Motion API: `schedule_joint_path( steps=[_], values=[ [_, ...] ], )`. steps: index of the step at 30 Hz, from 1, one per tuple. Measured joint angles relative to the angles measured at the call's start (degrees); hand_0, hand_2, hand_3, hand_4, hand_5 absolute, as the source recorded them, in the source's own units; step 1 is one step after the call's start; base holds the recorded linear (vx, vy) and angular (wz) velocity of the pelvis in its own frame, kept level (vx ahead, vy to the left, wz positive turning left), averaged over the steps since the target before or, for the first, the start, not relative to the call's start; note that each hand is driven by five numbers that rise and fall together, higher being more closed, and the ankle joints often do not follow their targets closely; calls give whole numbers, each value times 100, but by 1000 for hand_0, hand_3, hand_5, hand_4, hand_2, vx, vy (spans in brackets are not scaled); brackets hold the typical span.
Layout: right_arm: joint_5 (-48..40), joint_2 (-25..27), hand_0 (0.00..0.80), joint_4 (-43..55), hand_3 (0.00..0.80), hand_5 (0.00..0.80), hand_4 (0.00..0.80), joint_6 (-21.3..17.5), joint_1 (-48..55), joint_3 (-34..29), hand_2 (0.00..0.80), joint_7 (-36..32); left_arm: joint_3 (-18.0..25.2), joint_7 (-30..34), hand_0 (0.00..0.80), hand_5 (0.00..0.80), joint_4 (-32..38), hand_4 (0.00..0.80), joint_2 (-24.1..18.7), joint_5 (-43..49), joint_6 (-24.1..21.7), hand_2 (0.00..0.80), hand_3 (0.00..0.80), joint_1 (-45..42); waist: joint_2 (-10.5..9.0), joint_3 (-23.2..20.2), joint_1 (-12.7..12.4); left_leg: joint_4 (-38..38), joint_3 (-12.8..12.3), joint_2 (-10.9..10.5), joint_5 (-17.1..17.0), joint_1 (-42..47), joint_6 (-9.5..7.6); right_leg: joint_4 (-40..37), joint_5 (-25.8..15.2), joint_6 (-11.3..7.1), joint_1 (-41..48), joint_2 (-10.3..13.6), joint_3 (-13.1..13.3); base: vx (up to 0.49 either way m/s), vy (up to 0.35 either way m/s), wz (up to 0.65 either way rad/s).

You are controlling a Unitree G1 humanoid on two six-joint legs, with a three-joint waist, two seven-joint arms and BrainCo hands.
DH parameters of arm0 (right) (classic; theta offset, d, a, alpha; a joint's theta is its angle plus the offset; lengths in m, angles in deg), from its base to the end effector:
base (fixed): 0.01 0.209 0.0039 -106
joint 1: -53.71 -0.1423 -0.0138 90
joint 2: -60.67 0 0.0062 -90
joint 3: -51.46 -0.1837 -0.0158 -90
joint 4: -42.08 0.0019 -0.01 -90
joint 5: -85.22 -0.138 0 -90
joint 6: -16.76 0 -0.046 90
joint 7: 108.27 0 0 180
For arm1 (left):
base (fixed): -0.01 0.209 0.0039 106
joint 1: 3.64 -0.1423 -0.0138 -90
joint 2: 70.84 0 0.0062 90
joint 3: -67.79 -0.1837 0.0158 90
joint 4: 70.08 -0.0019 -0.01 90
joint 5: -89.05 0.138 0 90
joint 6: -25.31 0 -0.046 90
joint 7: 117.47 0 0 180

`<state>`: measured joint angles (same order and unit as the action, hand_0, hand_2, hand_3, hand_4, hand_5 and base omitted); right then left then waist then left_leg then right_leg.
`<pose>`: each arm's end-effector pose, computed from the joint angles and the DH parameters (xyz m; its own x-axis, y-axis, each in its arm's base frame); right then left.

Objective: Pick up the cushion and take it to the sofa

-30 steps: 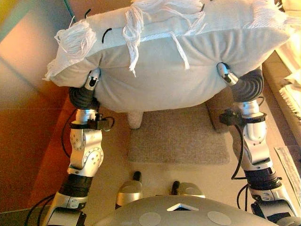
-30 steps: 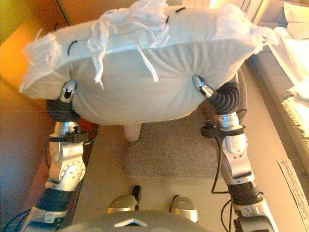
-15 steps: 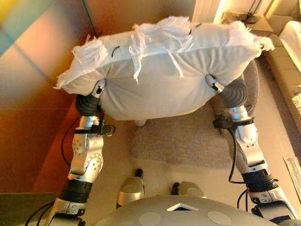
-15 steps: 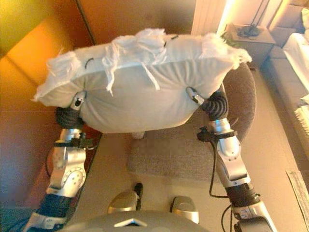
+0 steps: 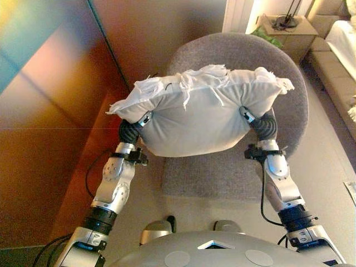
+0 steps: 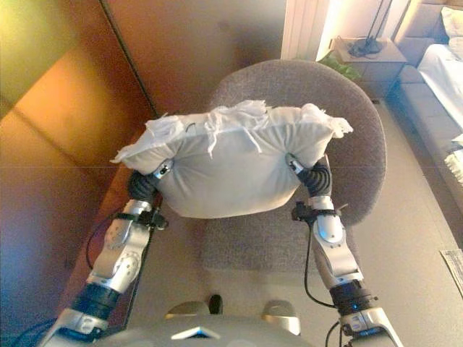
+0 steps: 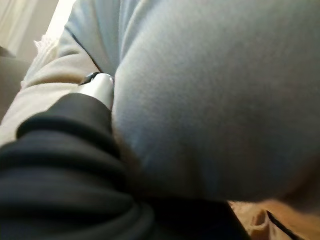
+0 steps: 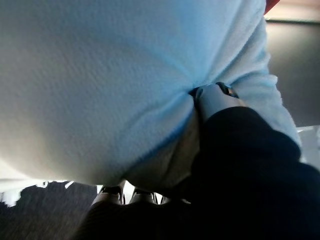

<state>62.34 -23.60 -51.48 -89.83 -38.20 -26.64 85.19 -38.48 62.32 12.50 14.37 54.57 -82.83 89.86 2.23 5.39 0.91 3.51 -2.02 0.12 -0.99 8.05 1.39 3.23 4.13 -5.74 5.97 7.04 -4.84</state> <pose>0.2056 -0.1844 0.0519 0.9823 -0.0640 0.1761 0.0538 0.9966 0.0621 0.2083 0.1735 0.0407 0.9771 -0.1573 0.1430 0.1871 0.9558 -0.2269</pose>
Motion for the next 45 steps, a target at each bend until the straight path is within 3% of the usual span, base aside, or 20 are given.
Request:
schedule_joint_path(
  steps=[3, 20, 28, 41, 45],
  values=[
    [175, -45, 800, -144, 800, 800, 800, 0, -5, -10, 800, 168, -106, 2, 800, 800, -290, 800, 9, 1, 21, 800, 800, 217, 8, -5, 21, 110, -147, 38, -1, 110, 2, -169, -96, 10, 62, -58, 146, 41, -16, -26],
    [198, -90, 800, -1479, 800, 800, 800, 146, -145, -67, 800, 534, -672, -61, 800, 800, -2311, 800, 636, 256, 63, 800, 800, 1168, 11, 41, 800, 151, -779, 89, -12, 250, 5, -412, -444, -25, -42, -148, 755, 34, -29, -21],
    [191, -90, 800, -2049, 800, 800, 800, 584, -991, 75, 800, 822, -733, -236, 800, 800, -3224, 800, 694, 376, 159, 800, 800, 1960, 43, 350, 796, 150, -901, 145, -52, 246, 42, -586, -652, 41, -34, -194, 773, 45, -44, -8],
    [133, -121, 800, -2725, 800, 800, 800, 1367, -1436, 258, 800, 521, -722, -488, 800, 800, -3512, 800, 665, 326, 511, 800, 800, 2174, -50, 471, 708, 153, -880, 232, 24, 803, 132, -754, -664, 53, 585, -273, 755, 214, -66, -1],
    [132, -134, 800, -3115, 800, 800, 800, 1610, -1501, 265, 800, 238, -727, -423, 800, 800, -3689, 800, 679, 347, 811, 800, 800, 2119, -160, 487, 546, 152, -874, 297, 67, 1082, 192, -755, -628, 106, 860, -337, 741, 324, -120, 1]
  ],
)
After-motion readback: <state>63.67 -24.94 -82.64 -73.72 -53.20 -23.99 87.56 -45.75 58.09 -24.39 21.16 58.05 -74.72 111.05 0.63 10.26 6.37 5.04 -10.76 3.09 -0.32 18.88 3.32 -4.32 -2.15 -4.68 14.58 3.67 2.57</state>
